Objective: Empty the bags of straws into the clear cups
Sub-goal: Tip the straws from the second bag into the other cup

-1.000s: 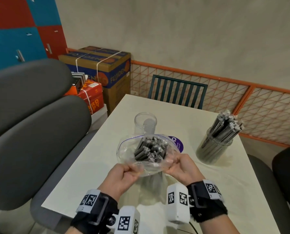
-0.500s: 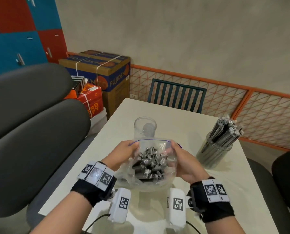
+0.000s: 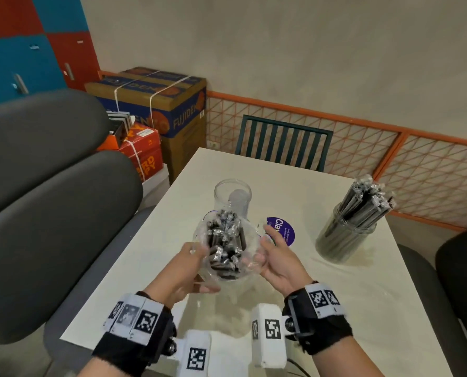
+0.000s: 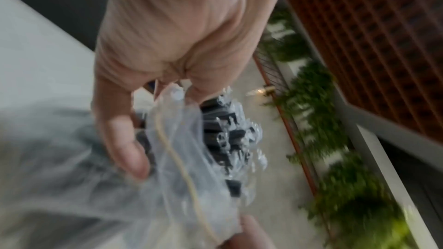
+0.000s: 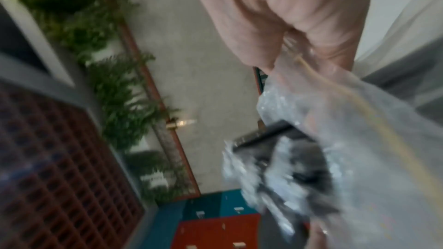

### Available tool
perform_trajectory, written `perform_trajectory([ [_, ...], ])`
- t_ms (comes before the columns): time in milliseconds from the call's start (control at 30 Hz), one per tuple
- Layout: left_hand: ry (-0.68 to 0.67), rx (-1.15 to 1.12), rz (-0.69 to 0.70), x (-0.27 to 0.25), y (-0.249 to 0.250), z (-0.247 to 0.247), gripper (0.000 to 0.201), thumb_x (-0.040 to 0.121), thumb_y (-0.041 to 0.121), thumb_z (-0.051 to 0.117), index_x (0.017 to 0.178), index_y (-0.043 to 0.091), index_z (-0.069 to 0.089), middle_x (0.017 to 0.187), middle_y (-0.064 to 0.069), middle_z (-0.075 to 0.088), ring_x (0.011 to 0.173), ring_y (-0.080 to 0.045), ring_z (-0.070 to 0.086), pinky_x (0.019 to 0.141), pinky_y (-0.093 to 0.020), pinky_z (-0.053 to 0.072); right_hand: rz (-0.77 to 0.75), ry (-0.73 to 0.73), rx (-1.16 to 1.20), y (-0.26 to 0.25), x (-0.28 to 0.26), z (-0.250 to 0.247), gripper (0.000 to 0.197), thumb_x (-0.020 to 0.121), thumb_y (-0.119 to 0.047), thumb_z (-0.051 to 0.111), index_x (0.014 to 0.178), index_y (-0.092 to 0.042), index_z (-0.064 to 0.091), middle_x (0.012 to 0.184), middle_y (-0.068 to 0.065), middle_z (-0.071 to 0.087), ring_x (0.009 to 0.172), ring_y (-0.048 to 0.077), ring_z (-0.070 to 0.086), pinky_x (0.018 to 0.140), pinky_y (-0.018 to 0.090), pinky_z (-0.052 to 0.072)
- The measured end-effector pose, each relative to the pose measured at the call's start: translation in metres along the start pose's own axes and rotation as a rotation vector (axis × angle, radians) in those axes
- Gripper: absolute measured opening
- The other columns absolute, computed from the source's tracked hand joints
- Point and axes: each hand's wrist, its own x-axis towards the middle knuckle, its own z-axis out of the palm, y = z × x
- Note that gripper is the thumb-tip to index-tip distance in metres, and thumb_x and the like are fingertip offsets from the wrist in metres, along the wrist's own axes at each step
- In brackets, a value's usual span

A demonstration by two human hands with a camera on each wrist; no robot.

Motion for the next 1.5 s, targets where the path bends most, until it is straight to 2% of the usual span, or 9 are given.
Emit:
perform_trajectory([
  [167,-0.015,-0.428,-0.126,0.015,0.001,-0.002,0.03,0.093,-0.009,0.028,0.087,0.0,0.055,0.057,-0.012,0.059,0.043,-0.018,0.061,0.034,-0.025,0.05,-0.34,0.132,-0.83,0.009,0.0,0.002,0.025,0.097,-0.017,0.044,0.118,-0.015,0.058,0.129,0.001,0.041,0.107,0.012,0.049,0.094,0.028,0.044],
  [300,-0.049,-0.605,-0.164,0.011,-0.001,0.007,0.042,0.095,-0.01,0.021,0.135,-0.014,0.033,0.122,-0.029,0.053,0.086,-0.032,0.06,0.043,-0.028,0.055,-0.141,-0.01,-0.644,0.008,-0.008,0.007,0.02,0.098,-0.024,0.043,0.116,-0.022,0.051,0.104,-0.002,0.057,0.09,0.018,0.059,0.068,0.039,0.057],
  [433,-0.057,-0.799,-0.08,0.016,-0.009,0.007,0.039,0.099,0.012,0.034,0.134,-0.002,0.042,0.098,-0.023,0.064,0.08,-0.034,0.066,0.058,-0.045,0.059,-0.129,0.113,-0.681,0.015,0.003,-0.002,0.022,0.093,-0.003,0.039,0.1,0.003,0.058,0.099,0.021,0.06,0.082,0.028,0.058,0.068,0.041,0.055],
  [533,0.028,-0.313,0.089,0.022,-0.012,0.003,0.044,0.092,0.042,0.051,0.129,0.027,0.034,0.114,-0.006,0.057,0.092,-0.026,0.062,0.074,-0.038,0.054,-0.079,0.164,-0.613,0.015,0.005,-0.004,0.025,0.097,-0.012,0.033,0.087,-0.014,0.057,0.104,0.02,0.059,0.089,0.028,0.056,0.06,0.034,0.052],
  [800,0.236,0.201,0.235,0.037,-0.015,0.004,0.026,0.096,0.008,0.036,0.08,0.009,0.056,0.08,-0.008,0.054,0.077,-0.026,0.052,0.067,-0.034,0.044,0.016,0.036,-0.526,0.009,0.003,0.0,0.03,0.091,-0.044,0.05,0.106,-0.021,0.062,0.109,0.008,0.065,0.09,0.029,0.063,0.055,0.033,0.054],
  [1033,0.127,-0.373,-0.116,0.029,-0.031,-0.003,0.037,0.098,0.019,0.041,0.13,-0.001,0.044,0.088,-0.016,0.063,0.079,-0.026,0.057,0.053,-0.035,0.055,0.174,0.162,-0.39,0.015,0.003,-0.013,0.024,0.096,-0.025,0.042,0.086,-0.006,0.051,0.07,0.013,0.056,0.064,0.029,0.057,0.065,0.042,0.047],
  [1133,0.074,-0.2,-0.212,0.015,-0.033,-0.007,0.03,0.093,0.039,0.05,0.107,0.014,0.042,0.1,-0.012,0.05,0.08,-0.028,0.058,0.065,-0.047,0.057,0.161,0.165,-0.368,0.017,0.005,-0.016,0.022,0.098,-0.027,0.041,0.09,-0.009,0.052,0.077,0.014,0.061,0.066,0.03,0.061,0.07,0.047,0.052],
  [1300,-0.253,-0.722,-0.279,0.003,-0.035,-0.006,0.029,0.096,-0.004,0.025,0.109,-0.002,0.051,0.111,-0.028,0.057,0.08,-0.042,0.065,0.057,-0.061,0.051,0.069,0.068,-0.296,0.013,-0.002,-0.017,0.027,0.097,-0.016,0.042,0.11,0.002,0.056,0.092,0.024,0.066,0.069,0.031,0.064,0.064,0.046,0.056],
  [1500,-0.355,-0.729,-0.241,-0.003,-0.017,-0.016,0.03,0.07,0.0,0.031,0.093,0.005,0.049,0.084,-0.012,0.052,0.058,-0.022,0.058,0.051,-0.038,0.057,-0.134,-0.05,-0.311,-0.018,-0.025,-0.023,0.009,0.087,-0.004,0.043,0.087,-0.001,0.052,0.079,0.023,0.049,0.064,0.027,0.05,0.06,0.036,0.05],
])
